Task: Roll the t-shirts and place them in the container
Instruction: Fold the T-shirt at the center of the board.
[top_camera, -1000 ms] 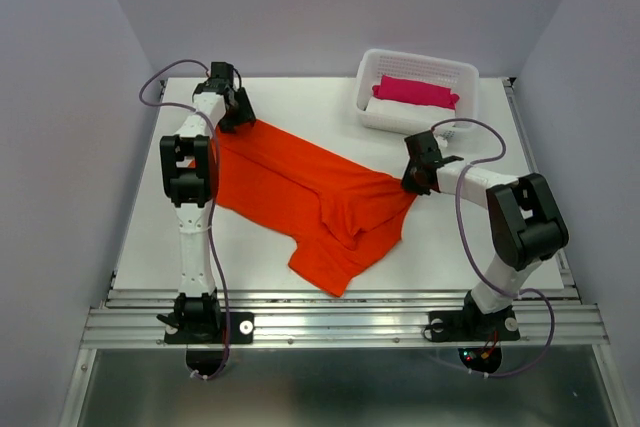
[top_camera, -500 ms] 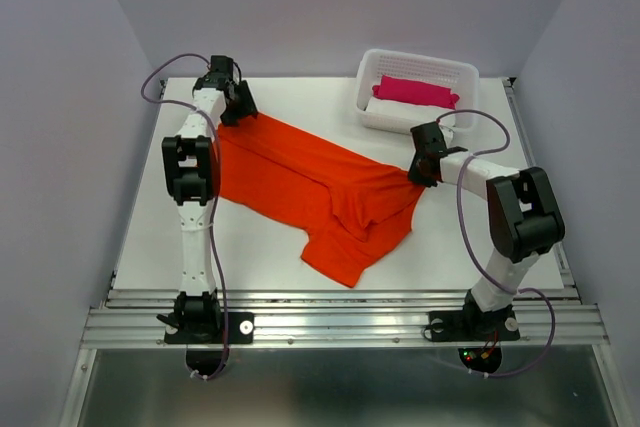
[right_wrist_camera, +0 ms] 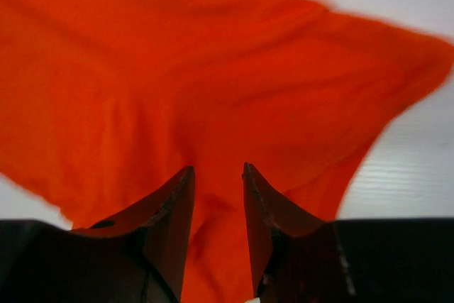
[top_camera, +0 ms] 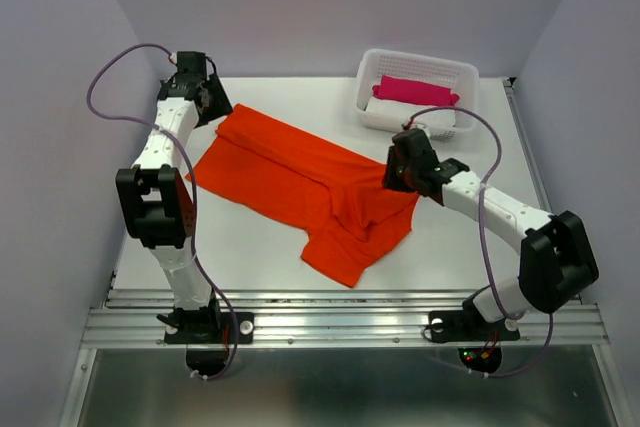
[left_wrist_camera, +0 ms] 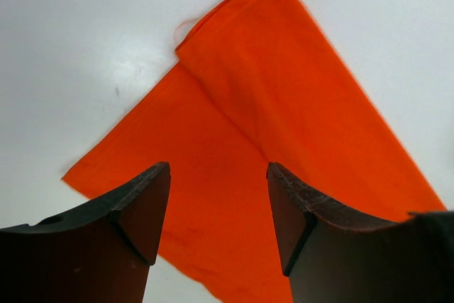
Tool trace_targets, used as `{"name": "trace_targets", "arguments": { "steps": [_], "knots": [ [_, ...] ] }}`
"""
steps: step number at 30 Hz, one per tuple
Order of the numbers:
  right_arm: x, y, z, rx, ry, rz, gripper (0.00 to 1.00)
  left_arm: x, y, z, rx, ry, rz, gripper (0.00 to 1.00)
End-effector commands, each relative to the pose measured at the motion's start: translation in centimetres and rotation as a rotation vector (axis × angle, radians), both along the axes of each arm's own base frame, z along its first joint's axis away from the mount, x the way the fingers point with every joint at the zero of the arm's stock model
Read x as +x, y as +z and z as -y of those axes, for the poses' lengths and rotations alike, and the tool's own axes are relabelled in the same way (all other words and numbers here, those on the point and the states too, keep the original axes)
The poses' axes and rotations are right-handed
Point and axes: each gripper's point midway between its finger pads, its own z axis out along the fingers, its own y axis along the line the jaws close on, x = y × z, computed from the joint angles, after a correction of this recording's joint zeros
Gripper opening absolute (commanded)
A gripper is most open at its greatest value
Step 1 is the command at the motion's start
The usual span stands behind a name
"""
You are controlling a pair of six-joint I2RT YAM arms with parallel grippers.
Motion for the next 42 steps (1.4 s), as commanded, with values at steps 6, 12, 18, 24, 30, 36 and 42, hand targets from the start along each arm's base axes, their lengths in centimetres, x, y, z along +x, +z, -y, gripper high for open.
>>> {"name": "trace_targets", "arguments": {
  "steps": [6, 12, 18, 24, 30, 36, 42],
  "knots": [
    [-4.6, -2.4, -10.5, -0.086, 0.353, -0.066, 0.52, -5.9, -5.0, -4.2, 0.051, 0.157, -0.120, 0.67],
    [-4.4, -4.8, -14.2, -0.114, 0.444, -0.102, 0.54, -7.7, -5.7, -5.4, 0.048, 0.190, -0.137, 0.67],
    [-3.6, -7.2, -14.5, -0.146, 0.412, -0.132, 0.37, -7.9, -6.0, -5.3, 0.039, 0.184, -0.141, 0.67],
    [-3.7, -6.5, -14.5, -0.121, 0.400, -0.115, 0.06, -7.9, -6.2, -5.3, 0.040, 0.180, -0.143, 0.67],
    [-5.3, -5.0, -15.8, -0.034, 0.487, -0.109, 0.01, -7.9, -7.0, -5.2, 0.034, 0.180, -0.160, 0.67],
    [-6.3, -5.8, -16.2, -0.006, 0.527, -0.136, 0.03, -8.1, -7.4, -5.1, 0.029, 0.177, -0.167, 0.67],
    [-6.3, -6.3, -16.0, -0.019, 0.521, -0.143, 0.43, -8.6, -8.5, -4.9, 0.020, 0.173, -0.198, 0.68]
  ]
}}
